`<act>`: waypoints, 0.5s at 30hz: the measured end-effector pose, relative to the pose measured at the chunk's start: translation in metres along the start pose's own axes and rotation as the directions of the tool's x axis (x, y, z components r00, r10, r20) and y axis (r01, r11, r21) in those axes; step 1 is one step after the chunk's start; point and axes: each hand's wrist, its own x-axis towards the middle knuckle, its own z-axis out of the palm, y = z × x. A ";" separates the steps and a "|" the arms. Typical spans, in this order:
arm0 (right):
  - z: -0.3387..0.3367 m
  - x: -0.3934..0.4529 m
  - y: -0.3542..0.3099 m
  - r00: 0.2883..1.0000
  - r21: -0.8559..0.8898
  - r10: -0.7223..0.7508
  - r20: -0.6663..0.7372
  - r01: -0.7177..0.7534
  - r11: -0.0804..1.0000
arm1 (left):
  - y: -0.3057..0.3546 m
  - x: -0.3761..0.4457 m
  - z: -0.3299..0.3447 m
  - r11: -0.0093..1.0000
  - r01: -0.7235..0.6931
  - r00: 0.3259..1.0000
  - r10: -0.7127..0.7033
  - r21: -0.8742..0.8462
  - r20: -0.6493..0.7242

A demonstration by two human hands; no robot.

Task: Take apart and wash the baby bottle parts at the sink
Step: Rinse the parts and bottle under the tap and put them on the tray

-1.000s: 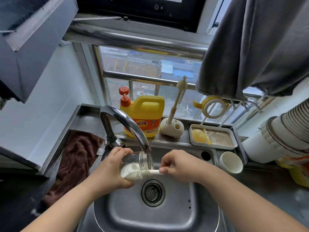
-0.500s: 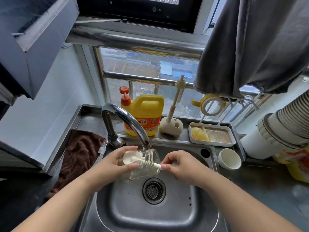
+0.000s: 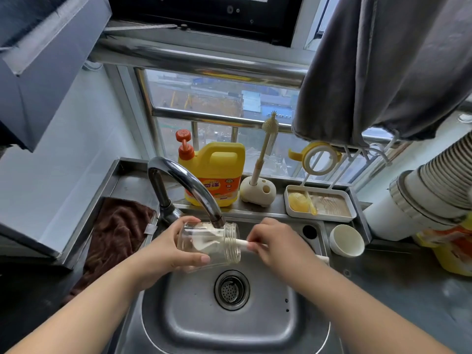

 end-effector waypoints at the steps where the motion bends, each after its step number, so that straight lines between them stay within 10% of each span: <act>1: 0.005 0.000 -0.003 0.999 -0.033 -0.045 -0.017 0.045 0.998 | -0.001 0.001 0.002 1.000 -0.002 1.000 0.002 0.002 -0.006; 10: 0.005 0.003 0.004 0.987 -0.121 -0.098 -0.129 0.083 0.989 | 0.000 0.002 0.001 1.000 -0.006 0.997 0.004 -0.031 -0.073; 15: 0.007 0.004 0.010 0.995 -0.007 -0.085 0.052 0.086 0.996 | 0.000 -0.003 -0.004 0.998 -0.003 0.996 0.008 0.060 -0.093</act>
